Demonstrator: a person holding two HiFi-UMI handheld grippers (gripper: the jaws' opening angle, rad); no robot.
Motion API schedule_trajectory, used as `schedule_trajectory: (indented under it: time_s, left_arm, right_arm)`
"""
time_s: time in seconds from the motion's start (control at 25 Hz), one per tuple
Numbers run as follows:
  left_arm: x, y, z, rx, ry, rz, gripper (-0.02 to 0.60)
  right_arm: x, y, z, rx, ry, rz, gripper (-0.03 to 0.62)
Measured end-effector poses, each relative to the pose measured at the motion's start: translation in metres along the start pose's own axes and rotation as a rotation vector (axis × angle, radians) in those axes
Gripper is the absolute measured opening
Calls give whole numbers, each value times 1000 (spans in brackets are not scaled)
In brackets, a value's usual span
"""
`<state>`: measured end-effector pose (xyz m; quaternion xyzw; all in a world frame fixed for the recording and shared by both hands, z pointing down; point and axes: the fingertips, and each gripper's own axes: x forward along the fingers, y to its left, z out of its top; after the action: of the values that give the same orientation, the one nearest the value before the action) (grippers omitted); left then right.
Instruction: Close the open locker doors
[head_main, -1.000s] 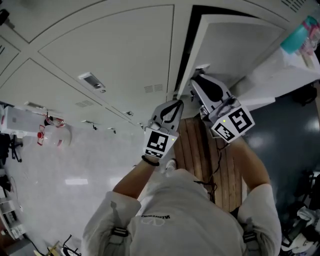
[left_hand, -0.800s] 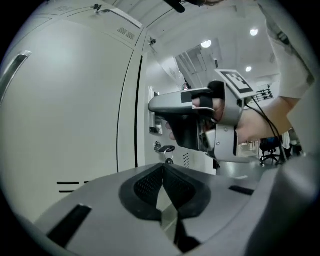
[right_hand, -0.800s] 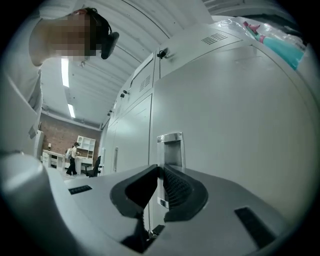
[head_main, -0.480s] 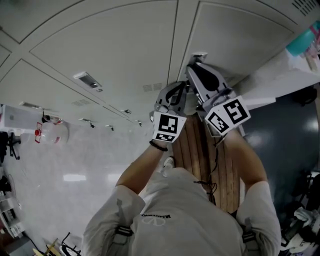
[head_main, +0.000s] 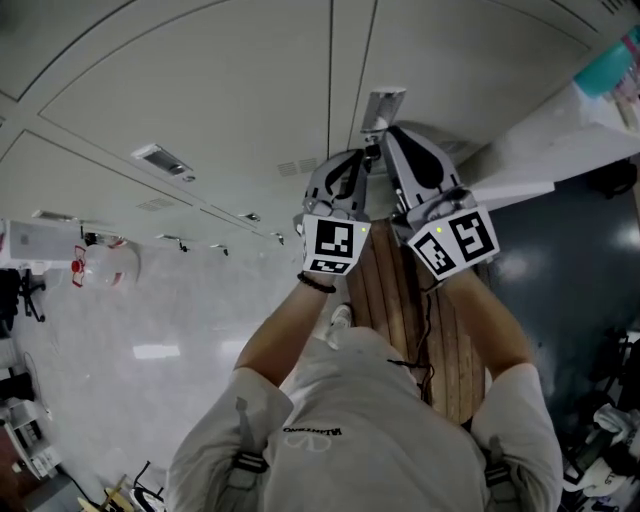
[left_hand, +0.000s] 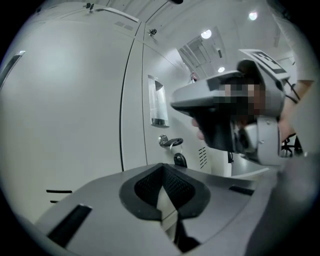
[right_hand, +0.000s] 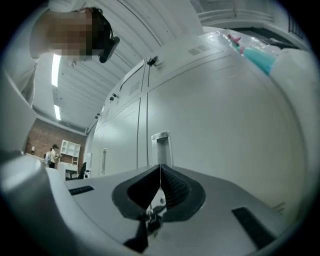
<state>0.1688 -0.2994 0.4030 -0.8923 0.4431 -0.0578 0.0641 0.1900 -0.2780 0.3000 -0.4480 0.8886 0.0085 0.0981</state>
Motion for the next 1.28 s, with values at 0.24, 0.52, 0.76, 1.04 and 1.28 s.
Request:
schedule_trajectory:
  time_s: [0.24, 0.52, 0.76, 1.04, 1.28]
  left_arm:
    - [-14, -11, -7, 25, -33, -37, 5]
    - [-51, -165, -94, 56, 69, -383, 5]
    - [-43, -289, -156, 1, 81, -560, 5]
    - [-19, -368, -176, -11, 14, -657, 53]
    - [14, -401, -173, 2, 8, -621, 112]
  right_arm:
    - [-128, 13, -68, -88, 120, -103, 9]
    - [-275, -12, -154, -62, 246, -447, 9]
    - [-359, -48, -203, -50, 234, -654, 9]
    - [-410, -66, -240, -47, 207, -783, 9]
    - [-433, -68, -261, -30, 213, -815, 9]
